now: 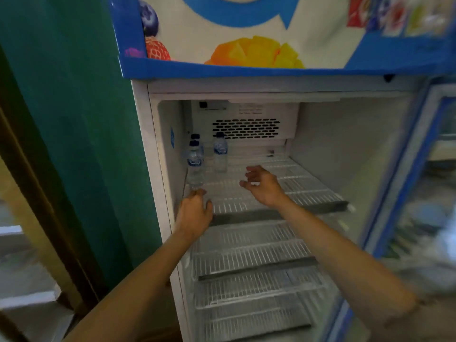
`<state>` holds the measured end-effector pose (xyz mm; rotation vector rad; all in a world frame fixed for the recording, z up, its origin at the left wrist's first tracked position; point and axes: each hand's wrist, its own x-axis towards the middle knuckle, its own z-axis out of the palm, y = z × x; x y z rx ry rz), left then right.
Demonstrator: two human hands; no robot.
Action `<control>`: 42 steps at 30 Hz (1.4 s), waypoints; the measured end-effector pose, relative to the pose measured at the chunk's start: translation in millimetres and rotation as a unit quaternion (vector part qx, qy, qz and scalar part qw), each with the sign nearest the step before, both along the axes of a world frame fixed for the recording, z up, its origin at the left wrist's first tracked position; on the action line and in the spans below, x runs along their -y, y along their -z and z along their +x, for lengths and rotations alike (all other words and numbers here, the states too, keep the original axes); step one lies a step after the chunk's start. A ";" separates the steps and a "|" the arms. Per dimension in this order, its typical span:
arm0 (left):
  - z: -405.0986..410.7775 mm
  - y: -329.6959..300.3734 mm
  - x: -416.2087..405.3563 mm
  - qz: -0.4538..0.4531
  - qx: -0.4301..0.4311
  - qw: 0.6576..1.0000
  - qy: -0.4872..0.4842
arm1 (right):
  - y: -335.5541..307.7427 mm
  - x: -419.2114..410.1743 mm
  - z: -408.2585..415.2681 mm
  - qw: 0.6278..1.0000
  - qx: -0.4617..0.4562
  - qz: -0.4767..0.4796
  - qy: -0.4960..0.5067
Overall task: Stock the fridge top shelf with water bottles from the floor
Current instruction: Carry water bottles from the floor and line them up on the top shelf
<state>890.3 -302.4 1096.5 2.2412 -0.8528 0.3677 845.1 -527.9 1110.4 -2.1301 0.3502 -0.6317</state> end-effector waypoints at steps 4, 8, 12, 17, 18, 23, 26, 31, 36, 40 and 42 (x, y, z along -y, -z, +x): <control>-40.4 4.6 -18.0 0.003 0.026 0.997 0.075 | 11.5 -33.5 -89.6 0.995 0.050 -0.014 0.088; -94.8 31.8 -37.7 0.023 0.010 0.990 0.136 | 45.4 -68.5 -176.1 0.990 -0.006 -0.020 0.136; -157.6 72.9 -61.0 0.070 -0.021 0.983 0.166 | 87.3 -101.2 -257.3 0.983 -0.066 -0.006 0.173; -237.6 129.1 -95.7 0.112 -0.070 0.972 0.196 | 138.6 -138.0 -353.7 0.977 -0.088 0.018 0.192; -254.2 139.3 -102.8 0.119 -0.078 0.969 0.201 | 152.5 -143.4 -373.9 0.978 -0.086 0.033 0.189; -342.4 185.1 -139.9 0.139 -0.116 0.963 0.202 | 211.2 -182.2 -483.4 0.968 -0.112 0.093 0.206; -402.7 209.9 -160.5 0.143 -0.136 0.961 0.193 | 240.7 -207.6 -552.5 0.964 -0.117 0.110 0.213; -509.3 233.0 -185.0 0.157 -0.168 0.953 0.194 | 276.3 -251.2 -652.5 0.958 -0.146 0.134 0.209; -576.3 251.8 -207.4 0.185 -0.180 0.945 0.201 | 295.6 -281.7 -725.8 0.954 -0.187 0.124 0.197; -607.2 278.3 -226.9 0.198 -0.203 0.936 0.210 | 320.5 -300.8 -765.5 0.942 -0.198 0.150 0.227; -616.6 295.4 -234.8 0.214 -0.212 0.928 0.218 | 332.7 -310.7 -779.8 0.932 -0.207 0.168 0.245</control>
